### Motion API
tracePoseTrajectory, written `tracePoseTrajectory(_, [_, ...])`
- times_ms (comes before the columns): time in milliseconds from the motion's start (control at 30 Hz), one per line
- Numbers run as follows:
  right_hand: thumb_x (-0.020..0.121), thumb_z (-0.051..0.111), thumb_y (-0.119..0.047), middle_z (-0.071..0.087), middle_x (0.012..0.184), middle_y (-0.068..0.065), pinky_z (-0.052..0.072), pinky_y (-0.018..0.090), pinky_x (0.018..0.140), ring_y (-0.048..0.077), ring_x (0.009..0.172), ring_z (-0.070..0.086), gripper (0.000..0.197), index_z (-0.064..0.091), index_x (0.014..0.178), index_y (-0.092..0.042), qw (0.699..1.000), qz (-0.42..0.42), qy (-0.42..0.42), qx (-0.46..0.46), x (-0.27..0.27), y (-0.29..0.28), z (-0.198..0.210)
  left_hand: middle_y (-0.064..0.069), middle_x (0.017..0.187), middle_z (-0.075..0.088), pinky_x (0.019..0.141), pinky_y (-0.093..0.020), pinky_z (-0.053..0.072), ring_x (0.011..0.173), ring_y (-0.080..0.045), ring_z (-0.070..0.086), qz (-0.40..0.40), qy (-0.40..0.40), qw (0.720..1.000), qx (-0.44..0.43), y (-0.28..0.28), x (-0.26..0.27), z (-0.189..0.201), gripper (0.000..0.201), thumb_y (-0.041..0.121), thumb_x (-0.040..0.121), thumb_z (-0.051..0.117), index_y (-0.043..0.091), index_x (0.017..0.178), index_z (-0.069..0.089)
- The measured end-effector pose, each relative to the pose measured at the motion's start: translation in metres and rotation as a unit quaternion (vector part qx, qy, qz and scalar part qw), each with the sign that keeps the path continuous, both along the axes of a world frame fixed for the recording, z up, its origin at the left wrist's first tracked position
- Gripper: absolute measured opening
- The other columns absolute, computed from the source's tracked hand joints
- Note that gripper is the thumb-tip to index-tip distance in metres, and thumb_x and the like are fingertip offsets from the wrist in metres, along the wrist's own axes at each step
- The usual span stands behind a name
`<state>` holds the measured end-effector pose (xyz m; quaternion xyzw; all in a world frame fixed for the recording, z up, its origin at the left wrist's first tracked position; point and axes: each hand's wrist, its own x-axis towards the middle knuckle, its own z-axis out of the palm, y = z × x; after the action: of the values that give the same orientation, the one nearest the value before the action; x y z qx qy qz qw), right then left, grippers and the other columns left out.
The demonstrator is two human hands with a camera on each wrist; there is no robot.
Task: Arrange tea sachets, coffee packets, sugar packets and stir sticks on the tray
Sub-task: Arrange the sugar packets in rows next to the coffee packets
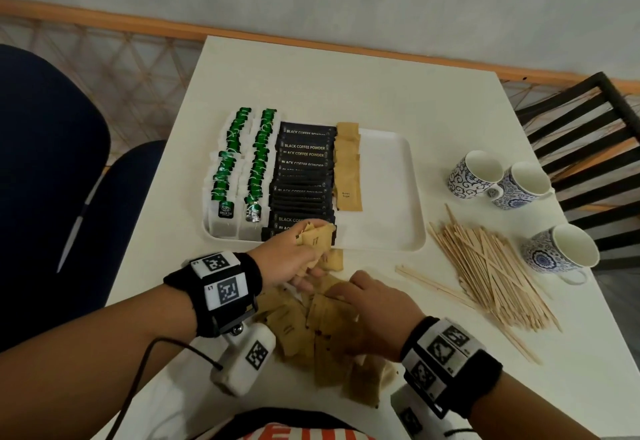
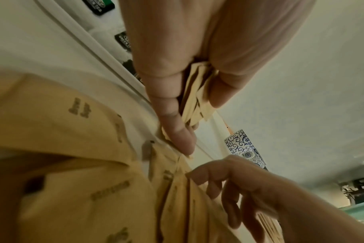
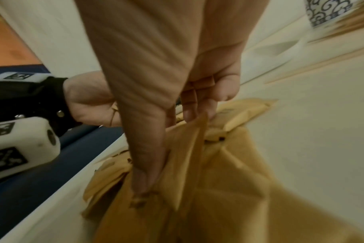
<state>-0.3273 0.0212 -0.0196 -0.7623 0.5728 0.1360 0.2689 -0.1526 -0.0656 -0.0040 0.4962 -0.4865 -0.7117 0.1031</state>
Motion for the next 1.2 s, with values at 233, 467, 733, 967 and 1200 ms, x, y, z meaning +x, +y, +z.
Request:
tracePoseTrajectory(233, [0.082, 0.063, -0.046, 0.049, 0.111, -0.005, 0.043, 0.029, 0.079, 0.017, 0.102, 0.051, 0.041, 0.052, 0.118, -0.028, 0.998, -0.056, -0.015, -0.021, 0.001, -0.020, 0.000, -0.012, 0.103, 0.053, 0.073, -0.040, 0.058, 0.085, -0.023, 0.063, 0.028, -0.016, 0.999, 0.002, -0.001, -0.002, 0.005, 0.043, -0.004, 0.088, 0.037, 0.032, 0.100, 0.056])
tracePoseTrajectory(467, [0.076, 0.076, -0.032, 0.067, 0.069, -0.010, 0.050, 0.019, 0.064, 0.004, 0.065, 0.062, 0.013, 0.065, 0.075, -0.025, 0.901, -0.313, -0.300, -0.011, -0.011, -0.026, 0.010, -0.013, 0.110, 0.058, 0.079, -0.049, 0.057, 0.085, -0.027, 0.067, 0.058, -0.017, 0.998, 0.037, -0.001, 0.001, 0.007, 0.016, 0.018, 0.094, 0.051, 0.027, 0.105, 0.056])
tracePoseTrajectory(733, [0.080, 0.074, -0.020, 0.074, 0.087, 0.006, 0.056, 0.033, 0.070, 0.023, 0.082, 0.071, 0.013, 0.072, 0.092, -0.015, 0.773, -0.433, -0.463, -0.011, -0.005, -0.043, 0.015, -0.009, 0.105, 0.065, 0.077, -0.046, 0.058, 0.084, -0.027, 0.067, 0.103, 0.107, 0.983, 0.110, -0.002, -0.007, 0.016, 0.022, 0.017, 0.098, 0.044, 0.021, 0.113, 0.060])
tracePoseTrajectory(967, [0.076, 0.077, -0.011, 0.071, 0.081, 0.004, 0.053, 0.030, 0.050, 0.018, 0.065, 0.067, 0.029, 0.062, 0.100, -0.016, 0.731, -0.462, -0.501, 0.006, -0.002, -0.055, 0.027, -0.008, 0.087, 0.070, 0.061, -0.039, 0.060, 0.072, -0.021, 0.069, 0.121, 0.122, 0.984, 0.053, -0.013, -0.007, 0.010, 0.046, 0.002, 0.076, 0.075, 0.014, 0.117, 0.056])
tracePoseTrajectory(1200, [0.089, 0.064, -0.018, 0.067, 0.074, 0.005, 0.047, 0.028, 0.045, 0.015, 0.051, 0.057, 0.016, 0.060, 0.104, -0.013, 0.740, -0.459, -0.492, -0.005, -0.003, -0.069, 0.030, -0.007, 0.083, 0.070, 0.057, -0.035, 0.059, 0.066, -0.020, 0.067, 0.147, 0.135, 0.978, 0.059, -0.023, -0.011, 0.009, 0.042, 0.001, 0.077, 0.074, 0.011, 0.115, 0.059])
